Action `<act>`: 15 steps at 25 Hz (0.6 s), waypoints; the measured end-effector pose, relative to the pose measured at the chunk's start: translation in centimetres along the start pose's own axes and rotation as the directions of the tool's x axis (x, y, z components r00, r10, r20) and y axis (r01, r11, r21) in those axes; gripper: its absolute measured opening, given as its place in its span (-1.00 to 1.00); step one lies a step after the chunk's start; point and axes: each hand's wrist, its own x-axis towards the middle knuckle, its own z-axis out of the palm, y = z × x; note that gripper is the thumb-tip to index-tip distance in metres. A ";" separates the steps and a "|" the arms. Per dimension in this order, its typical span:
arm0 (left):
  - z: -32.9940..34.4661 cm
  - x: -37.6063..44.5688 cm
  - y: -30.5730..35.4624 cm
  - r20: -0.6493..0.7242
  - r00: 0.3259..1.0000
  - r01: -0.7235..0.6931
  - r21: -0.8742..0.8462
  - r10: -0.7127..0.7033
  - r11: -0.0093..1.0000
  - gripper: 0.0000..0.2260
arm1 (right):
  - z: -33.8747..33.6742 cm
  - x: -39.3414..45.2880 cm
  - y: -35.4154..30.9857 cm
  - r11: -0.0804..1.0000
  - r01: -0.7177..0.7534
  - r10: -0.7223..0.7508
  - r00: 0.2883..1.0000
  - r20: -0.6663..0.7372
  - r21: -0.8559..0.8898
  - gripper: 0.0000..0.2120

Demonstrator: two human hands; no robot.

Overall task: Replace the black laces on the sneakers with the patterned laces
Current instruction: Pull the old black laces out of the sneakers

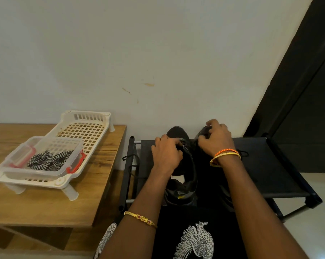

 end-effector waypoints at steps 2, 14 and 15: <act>0.1 0.4 0.2 0.006 1.000 -0.007 0.023 0.007 1.000 -0.78 | 0.5 -1.3 -0.8 0.996 0.015 -0.039 0.952 0.302 0.083 -0.64; 2.1 1.6 -1.0 0.044 0.996 0.081 -0.259 -0.072 0.962 -0.82 | 4.2 -1.5 -0.3 0.990 -0.068 0.085 0.987 0.137 -0.124 -0.73; 2.3 1.6 -1.0 0.028 0.996 0.087 -0.273 -0.082 0.958 -0.84 | 4.2 -1.3 -0.2 0.992 -0.075 0.088 0.987 0.136 -0.104 -0.75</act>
